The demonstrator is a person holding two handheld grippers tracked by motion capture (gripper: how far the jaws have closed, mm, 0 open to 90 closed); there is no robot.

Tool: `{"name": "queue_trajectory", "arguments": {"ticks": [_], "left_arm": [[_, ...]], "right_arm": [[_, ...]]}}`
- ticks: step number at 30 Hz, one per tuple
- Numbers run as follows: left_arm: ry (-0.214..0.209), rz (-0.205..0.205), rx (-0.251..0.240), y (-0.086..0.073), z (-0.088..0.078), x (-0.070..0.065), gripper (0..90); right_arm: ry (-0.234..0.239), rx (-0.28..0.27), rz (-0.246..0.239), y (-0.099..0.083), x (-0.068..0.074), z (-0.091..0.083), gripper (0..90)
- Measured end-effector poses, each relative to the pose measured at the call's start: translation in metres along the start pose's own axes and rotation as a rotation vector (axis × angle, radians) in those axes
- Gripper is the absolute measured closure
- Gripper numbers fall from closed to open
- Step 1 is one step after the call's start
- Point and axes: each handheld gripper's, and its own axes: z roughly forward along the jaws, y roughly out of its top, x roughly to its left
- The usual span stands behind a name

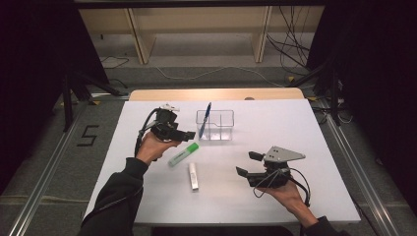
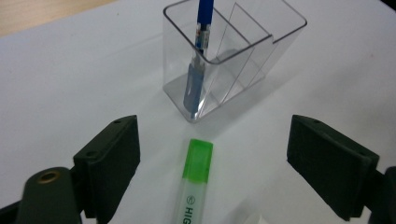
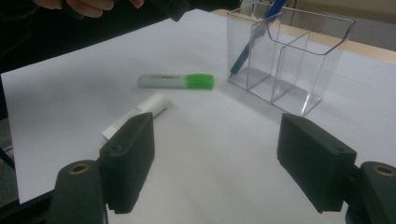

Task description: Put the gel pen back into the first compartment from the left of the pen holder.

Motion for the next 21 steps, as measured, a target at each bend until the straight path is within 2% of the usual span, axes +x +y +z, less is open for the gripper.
{"name": "queue_trajectory", "arguments": {"ticks": [3, 5, 10, 12, 21], "left_arm": [[0.003, 0.0, 0.012, -0.003, 0.002, 0.0, 16.5], [0.014, 0.023, 0.041, -0.004, 0.003, 0.0, 16.5], [0.011, 0.018, 0.066, -0.008, 0.005, 0.002, 16.5], [0.01, 0.027, 0.086, -0.009, 0.007, 0.002, 16.5], [0.044, 0.036, 0.144, -0.019, 0.015, 0.004, 16.3]], "right_arm": [[-0.001, 0.004, -0.003, -0.001, 0.0, 0.0, 28.5], [-0.001, 0.003, -0.003, -0.001, -0.001, 0.0, 28.4], [-0.001, 0.002, -0.002, -0.002, -0.002, 0.0, 28.5], [0.0, 0.003, -0.002, -0.002, -0.003, -0.001, 28.5], [0.009, 0.001, -0.004, -0.002, -0.003, 0.001, 28.4]]}}
